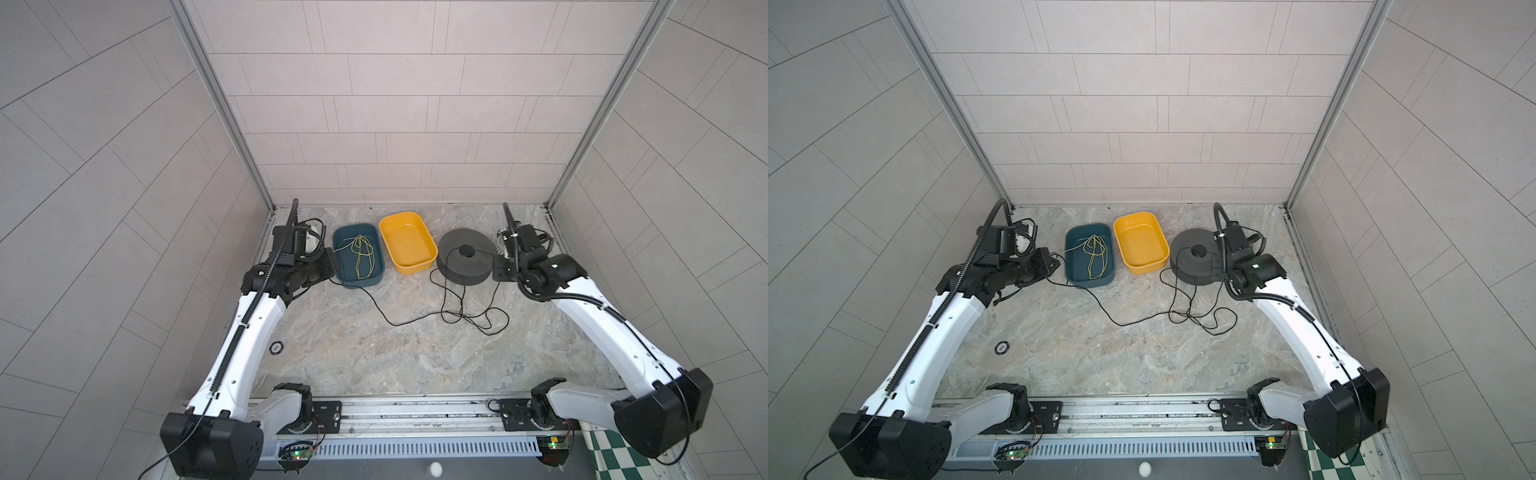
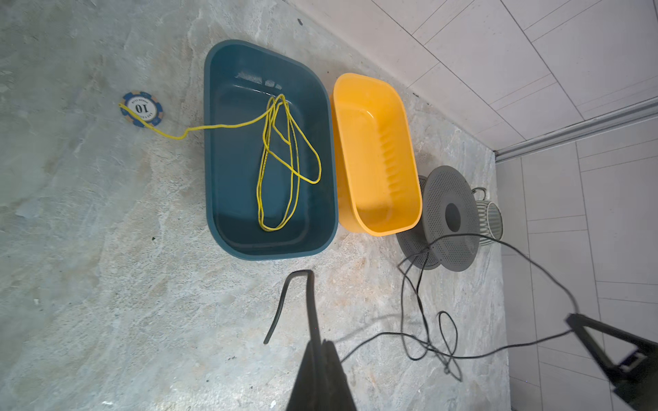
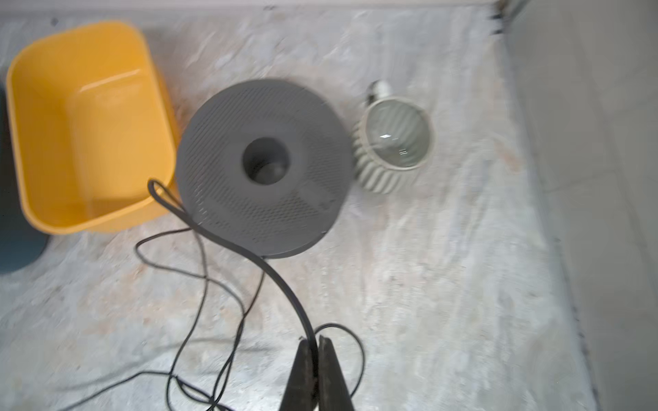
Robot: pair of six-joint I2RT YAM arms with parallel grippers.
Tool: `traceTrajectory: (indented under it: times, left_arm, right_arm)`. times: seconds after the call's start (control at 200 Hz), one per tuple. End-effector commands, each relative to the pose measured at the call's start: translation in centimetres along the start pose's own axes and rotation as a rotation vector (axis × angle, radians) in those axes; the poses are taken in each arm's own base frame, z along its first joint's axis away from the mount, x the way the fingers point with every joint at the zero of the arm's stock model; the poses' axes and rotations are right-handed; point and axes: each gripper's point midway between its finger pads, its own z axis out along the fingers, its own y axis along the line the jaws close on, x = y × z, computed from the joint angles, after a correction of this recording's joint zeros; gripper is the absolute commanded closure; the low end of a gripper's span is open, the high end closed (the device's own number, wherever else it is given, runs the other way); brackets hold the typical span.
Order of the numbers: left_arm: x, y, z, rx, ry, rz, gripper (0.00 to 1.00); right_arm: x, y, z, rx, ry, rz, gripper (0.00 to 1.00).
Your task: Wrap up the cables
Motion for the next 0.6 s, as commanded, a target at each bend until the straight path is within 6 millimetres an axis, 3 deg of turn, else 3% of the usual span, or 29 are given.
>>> traceTrajectory:
  times: [0.0,0.12,0.245,0.385,0.596]
  left_arm:
    - [-0.6,-0.2,-1.6,-0.011,-0.036,0.054,1.00]
    - [-0.9,0.1,-1.9,-0.038,-0.046,0.075,1.00]
    - [-1.8,1.5,-2.8,-0.150,-0.081,0.102,1.00]
    - [-3.2,2.3,-3.8,-0.225,-0.129,0.119,1.00]
    - [-4.0,2.1,-3.3,-0.221,-0.145,0.105,1.00]
  right_arm:
    - [1.9,-7.4,-1.6,0.215,0.069,0.069,1.00]
    - [2.5,-12.4,-2.8,0.302,0.064,0.218,1.00]
    - [2.8,-15.7,-3.6,0.388,0.046,0.309,1.00]
    - [3.0,-16.3,-2.8,0.411,0.042,0.369,1.00]
    - [4.8,-18.0,-0.8,0.455,0.021,0.485,1.00]
